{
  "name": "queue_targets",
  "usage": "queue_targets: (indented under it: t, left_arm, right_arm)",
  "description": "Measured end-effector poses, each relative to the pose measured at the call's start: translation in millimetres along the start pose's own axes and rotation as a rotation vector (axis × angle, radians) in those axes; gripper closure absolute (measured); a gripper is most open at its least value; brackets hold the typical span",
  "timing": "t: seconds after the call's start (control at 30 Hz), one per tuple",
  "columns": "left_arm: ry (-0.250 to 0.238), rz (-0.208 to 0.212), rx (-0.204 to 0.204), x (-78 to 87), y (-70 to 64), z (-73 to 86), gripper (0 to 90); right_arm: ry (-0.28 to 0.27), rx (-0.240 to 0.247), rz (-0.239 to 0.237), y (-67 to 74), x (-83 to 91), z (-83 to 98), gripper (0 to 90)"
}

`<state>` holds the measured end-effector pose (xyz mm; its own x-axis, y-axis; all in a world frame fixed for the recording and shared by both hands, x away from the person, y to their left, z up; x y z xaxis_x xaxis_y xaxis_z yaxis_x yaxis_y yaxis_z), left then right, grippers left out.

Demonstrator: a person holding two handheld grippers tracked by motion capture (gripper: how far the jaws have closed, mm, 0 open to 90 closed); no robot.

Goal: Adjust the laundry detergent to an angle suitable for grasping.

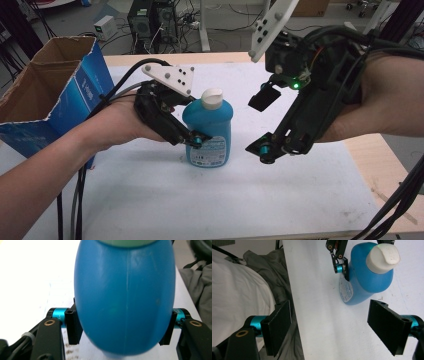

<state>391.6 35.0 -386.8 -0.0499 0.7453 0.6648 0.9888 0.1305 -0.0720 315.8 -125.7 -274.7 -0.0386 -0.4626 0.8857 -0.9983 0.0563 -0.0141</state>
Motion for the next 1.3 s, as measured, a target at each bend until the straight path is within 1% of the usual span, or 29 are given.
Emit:
queue_targets:
  t: [0.03,0.1,0.13,0.17,0.2,0.23,0.27,0.3,0.33,0.4,0.43,0.47,0.5,0.53,0.63,0.7,0.73,0.77,0.87,0.9,0.97,1.03,1.1,1.27,1.3]
  left_arm:
    - [0.003,-0.01,0.012,1.9,-1.0,-0.6,32.5]
    - [0.011,-0.031,0.019,8.0,-3.2,-1.3,30.8]
    - [0.019,-0.051,0.023,11.8,-3.8,-1.4,29.9]
    - [0.032,-0.074,0.033,16.2,-4.5,-1.2,26.4]
    - [0.047,-0.099,0.035,21.2,-4.7,-1.0,24.9]
    - [0.06,-0.126,0.041,26.6,-5.5,-0.9,24.9]
    - [0.096,-0.176,0.067,37.6,-5.6,-0.5,22.3]
    - [0.096,-0.176,0.067,37.6,-5.6,-0.5,20.7]
    - [0.12,-0.202,0.087,43.4,-5.1,-0.1,20.7]
    - [0.162,-0.268,0.117,55.8,-2.7,-0.1,20.6]
    - [0.183,-0.291,0.138,62.5,-0.9,-0.2,20.2]
    - [0.19,-0.306,0.169,68.3,0.6,-0.4,16.2]
    - [0.2,-0.315,0.187,72.9,1.7,-0.6,16.2]
    - [0.22,-0.334,0.204,80.5,3.8,-1.0,16.2]
    - [0.282,-0.394,0.237,96.0,10.4,-1.1,16.2]
    - [0.302,-0.435,0.257,104.7,16.6,-1.7,16.2]
    - [0.315,-0.454,0.274,108.8,20.0,-1.8,16.2]
    - [0.317,-0.471,0.293,111.8,23.4,-1.7,16.2]
    - [0.334,-0.502,0.329,118.8,31.1,-1.1,16.2]
    - [0.331,-0.512,0.341,119.6,33.2,-0.9,16.2]
    - [0.349,-0.52,0.351,121.3,36.5,0.2,16.2]
    - [0.356,-0.522,0.353,121.6,38.1,0.1,16.2]
    - [0.352,-0.519,0.359,120.9,38.2,-1.2,16.2]
    - [0.356,-0.518,0.356,121.2,39.3,-4.5,16.2]
    - [0.36,-0.519,0.353,121.1,39.6,-5.1,16.2]
  right_arm:
    - [0.001,0.002,-0.001,0.4,0.2,-0.3,18.5]
    - [0.0,0.003,-0.001,1.0,0.9,-0.7,18.4]
    - [0.0,0.003,0.0,1.3,1.4,-0.8,18.5]
    - [0.0,0.004,0.0,1.4,1.6,-1.1,18.5]
    - [0.0,0.005,-0.001,1.3,1.8,-1.3,18.4]
    - [0.0,0.006,-0.002,1.3,1.7,-1.5,18.5]
    - [-0.001,0.008,-0.004,1.0,0.6,-2.5,18.4]
    - [-0.001,0.008,-0.004,1.0,0.6,-2.5,18.4]
    - [-0.001,0.008,-0.005,0.7,-0.1,-3.3,18.4]
    - [0.002,0.013,-0.01,0.3,-2.2,-5.3,18.4]
    - [0.005,0.017,-0.015,0.3,-3.2,-6.3,18.5]
    - [0.007,0.026,-0.019,0.1,-5.1,-8.6,18.4]
    - [0.007,0.026,-0.019,0.1,-5.1,-8.6,18.4]
    - [0.008,0.03,-0.023,-0.4,-6.7,-10.8,18.5]
    - [0.01,0.032,-0.023,-0.8,-8.4,-12.4,18.4]
    - [0.011,0.037,-0.027,-0.7,-9.6,-14.0,18.4]
    - [0.012,0.038,-0.027,-0.4,-10.0,-14.8,18.4]
    - [0.012,0.04,-0.028,-0.2,-10.3,-15.7,18.4]
    - [0.012,0.047,-0.031,0.2,-11.1,-18.3,18.4]
    - [0.013,0.049,-0.031,0.2,-11.2,-19.1,18.4]
    - [0.018,0.05,-0.035,1.2,-11.3,-20.0,18.4]
    - [0.016,0.058,-0.033,1.2,-11.6,-21.0,18.4]
    - [0.017,0.059,-0.031,1.8,-11.1,-21.3,18.5]
    - [0.021,0.051,-0.028,4.1,-9.6,-20.1,18.4]
    - [0.02,0.056,-0.027,4.0,-9.7,-19.6,18.4]
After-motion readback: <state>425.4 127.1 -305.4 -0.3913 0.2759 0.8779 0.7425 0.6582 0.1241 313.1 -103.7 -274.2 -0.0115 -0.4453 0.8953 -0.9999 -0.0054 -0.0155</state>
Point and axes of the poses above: each handheld gripper's, and its own axes: x roughly backward along the jaws, z roughly out of its underside, y roughly to its left, the point moved 5 cm from there along -x, roughly forward along the jaws, and after that the axes turned 8 degrees about x, right-handed, at the moved point
